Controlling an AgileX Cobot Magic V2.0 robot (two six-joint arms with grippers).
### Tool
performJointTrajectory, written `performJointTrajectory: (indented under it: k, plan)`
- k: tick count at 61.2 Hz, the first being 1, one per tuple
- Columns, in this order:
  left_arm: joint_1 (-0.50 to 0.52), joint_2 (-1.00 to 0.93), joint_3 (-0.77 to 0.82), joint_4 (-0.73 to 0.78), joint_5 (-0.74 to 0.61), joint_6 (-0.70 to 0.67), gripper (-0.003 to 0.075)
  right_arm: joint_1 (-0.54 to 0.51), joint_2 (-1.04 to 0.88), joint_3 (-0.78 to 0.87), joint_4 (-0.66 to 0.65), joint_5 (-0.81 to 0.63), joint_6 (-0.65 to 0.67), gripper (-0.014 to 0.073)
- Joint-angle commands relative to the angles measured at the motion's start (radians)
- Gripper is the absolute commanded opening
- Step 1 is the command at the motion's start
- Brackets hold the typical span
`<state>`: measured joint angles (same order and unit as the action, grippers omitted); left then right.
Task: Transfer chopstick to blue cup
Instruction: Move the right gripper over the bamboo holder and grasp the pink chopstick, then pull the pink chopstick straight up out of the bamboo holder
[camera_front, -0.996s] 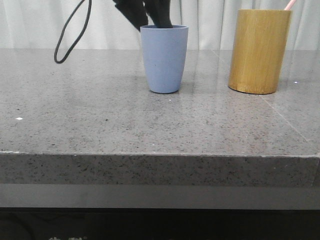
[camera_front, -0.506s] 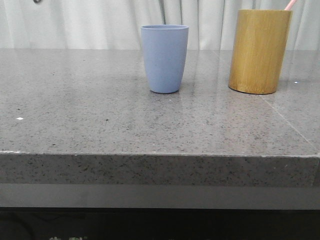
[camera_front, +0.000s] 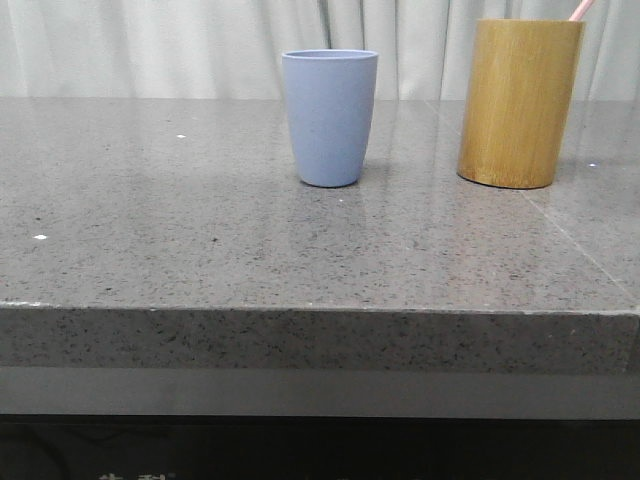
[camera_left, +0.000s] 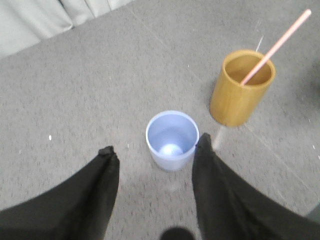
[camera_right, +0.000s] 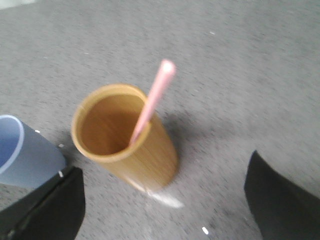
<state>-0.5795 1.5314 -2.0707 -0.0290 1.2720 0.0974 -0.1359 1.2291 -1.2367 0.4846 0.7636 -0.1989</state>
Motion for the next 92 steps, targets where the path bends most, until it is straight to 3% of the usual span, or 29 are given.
performJointTrajectory:
  k: [1,17,27,38,49,53,69,92]
  plan:
    - [-0.009,-0.104,0.078,-0.006,-0.078,-0.012,0.0347,-0.004,0.044,-0.093,0.089,-0.026,-0.061,0.0654]
    - [-0.009,-0.37,0.493,-0.008,-0.233,-0.037,0.0347,-0.003,0.217,-0.247,0.115,0.017,-0.069,0.0654]
    - [-0.009,-0.527,0.718,-0.008,-0.263,-0.059,0.0347,-0.003,0.278,-0.292,0.153,0.059,-0.125,0.0654]
    - [-0.009,-0.644,0.884,-0.008,-0.274,-0.059,0.0347,-0.003,0.313,-0.295,0.217,0.052,-0.158,0.0654]
    - [-0.009,-0.702,0.947,-0.008,-0.287,-0.059,0.0347,-0.003,0.325,-0.295,0.222,0.026,-0.164,0.0641]
    - [-0.009,-0.703,0.95,-0.008,-0.285,-0.059,0.0347,-0.003,0.325,-0.295,0.225,0.021,-0.164,0.0591]
    - [-0.009,-0.701,0.95,-0.008,-0.287,-0.059,0.0347,-0.003,0.325,-0.295,0.23,0.033,-0.165,0.0225]
    - [-0.009,-0.701,0.952,-0.008,-0.287,-0.059,0.0347,-0.003,0.321,-0.295,0.229,0.039,-0.165,-0.0034]
